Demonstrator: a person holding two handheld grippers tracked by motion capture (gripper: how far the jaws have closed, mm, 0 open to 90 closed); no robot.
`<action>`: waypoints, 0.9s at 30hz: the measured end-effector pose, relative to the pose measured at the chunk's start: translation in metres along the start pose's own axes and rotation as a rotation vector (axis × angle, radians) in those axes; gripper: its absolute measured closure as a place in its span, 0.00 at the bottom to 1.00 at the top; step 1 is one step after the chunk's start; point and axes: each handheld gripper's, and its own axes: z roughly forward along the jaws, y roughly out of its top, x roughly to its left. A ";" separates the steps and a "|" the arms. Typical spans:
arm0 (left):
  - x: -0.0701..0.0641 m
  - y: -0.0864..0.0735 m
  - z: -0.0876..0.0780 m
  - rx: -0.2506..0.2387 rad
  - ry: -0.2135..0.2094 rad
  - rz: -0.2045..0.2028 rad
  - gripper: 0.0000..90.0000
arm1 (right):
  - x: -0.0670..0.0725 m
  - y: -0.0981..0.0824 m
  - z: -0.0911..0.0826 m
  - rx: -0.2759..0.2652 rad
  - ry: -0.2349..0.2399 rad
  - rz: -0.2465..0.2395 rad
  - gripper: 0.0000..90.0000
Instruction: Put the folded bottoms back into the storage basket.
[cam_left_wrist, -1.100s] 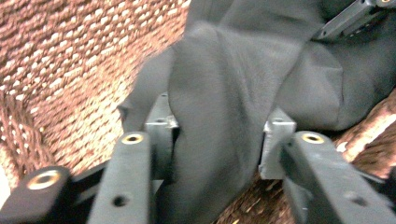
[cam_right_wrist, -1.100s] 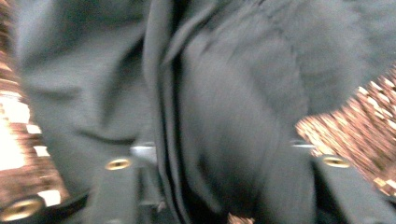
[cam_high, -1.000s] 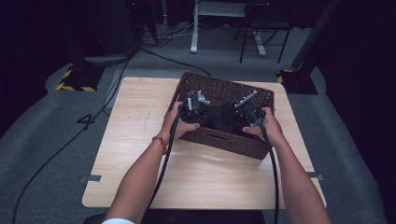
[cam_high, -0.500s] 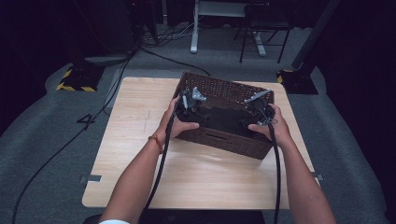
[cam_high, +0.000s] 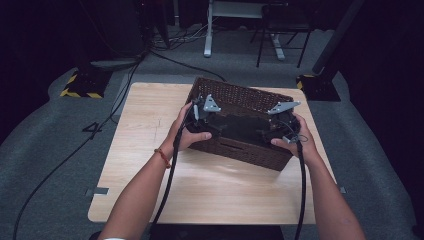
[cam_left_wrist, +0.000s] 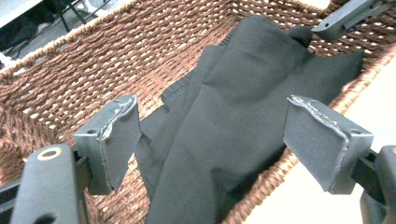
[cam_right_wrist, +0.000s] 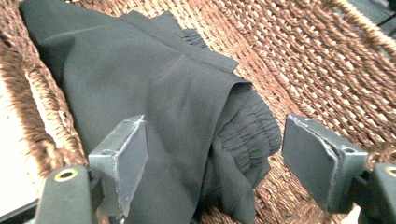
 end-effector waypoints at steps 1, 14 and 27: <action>-0.001 -0.001 -0.001 0.001 0.012 0.005 0.22 | 0.001 -0.001 -0.002 -0.010 -0.001 -0.005 0.26; -0.006 -0.022 -0.026 -0.001 0.024 0.023 0.22 | 0.009 -0.015 -0.028 -0.059 -0.033 -0.013 0.26; -0.020 -0.043 -0.051 -0.013 0.030 0.080 0.20 | 0.022 -0.030 -0.048 -0.115 -0.036 -0.037 0.26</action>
